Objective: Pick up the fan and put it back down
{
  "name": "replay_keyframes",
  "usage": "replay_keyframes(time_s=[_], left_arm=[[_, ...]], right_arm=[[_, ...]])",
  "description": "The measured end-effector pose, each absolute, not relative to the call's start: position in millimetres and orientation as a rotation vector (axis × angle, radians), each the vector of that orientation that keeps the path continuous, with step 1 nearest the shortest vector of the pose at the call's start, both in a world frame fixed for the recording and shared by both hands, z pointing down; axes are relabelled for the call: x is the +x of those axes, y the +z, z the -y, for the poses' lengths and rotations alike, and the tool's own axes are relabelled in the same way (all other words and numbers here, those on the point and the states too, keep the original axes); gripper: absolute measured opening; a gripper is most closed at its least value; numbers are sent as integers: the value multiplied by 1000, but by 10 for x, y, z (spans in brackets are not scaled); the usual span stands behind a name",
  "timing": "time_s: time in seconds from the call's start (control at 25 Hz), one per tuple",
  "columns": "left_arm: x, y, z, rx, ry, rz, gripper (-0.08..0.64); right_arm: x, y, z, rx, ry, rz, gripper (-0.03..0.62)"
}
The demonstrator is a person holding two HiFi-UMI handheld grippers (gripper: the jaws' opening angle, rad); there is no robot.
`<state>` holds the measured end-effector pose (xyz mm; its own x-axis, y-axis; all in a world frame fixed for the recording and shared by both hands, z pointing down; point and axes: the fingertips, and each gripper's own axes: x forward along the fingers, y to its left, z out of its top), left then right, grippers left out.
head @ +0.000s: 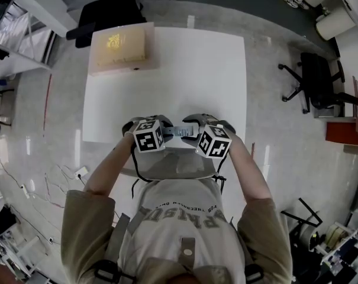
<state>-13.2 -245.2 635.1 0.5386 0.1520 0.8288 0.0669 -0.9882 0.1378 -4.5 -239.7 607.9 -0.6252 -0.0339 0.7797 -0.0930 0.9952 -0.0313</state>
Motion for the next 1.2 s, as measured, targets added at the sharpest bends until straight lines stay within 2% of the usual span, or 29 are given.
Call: replay_keyframes(time_s=[0.24,0.64,0.84,1.2], left_arm=[[-167,6415,2410,2666,1478,-220,126],[-107,6467,2402,2667,1513,-205,127],[-82,6444,2421,2730,1512,-131,135],[-76,6424,2463,2833,1486,8,204]], right_arm=[[-82,6155,2295,66,54,2232,189],[-20,6182,2274,83,115,2233,186],[-23,6120,2299,119,268,2294,186],[10,6123,2337,141,519,2363,184]])
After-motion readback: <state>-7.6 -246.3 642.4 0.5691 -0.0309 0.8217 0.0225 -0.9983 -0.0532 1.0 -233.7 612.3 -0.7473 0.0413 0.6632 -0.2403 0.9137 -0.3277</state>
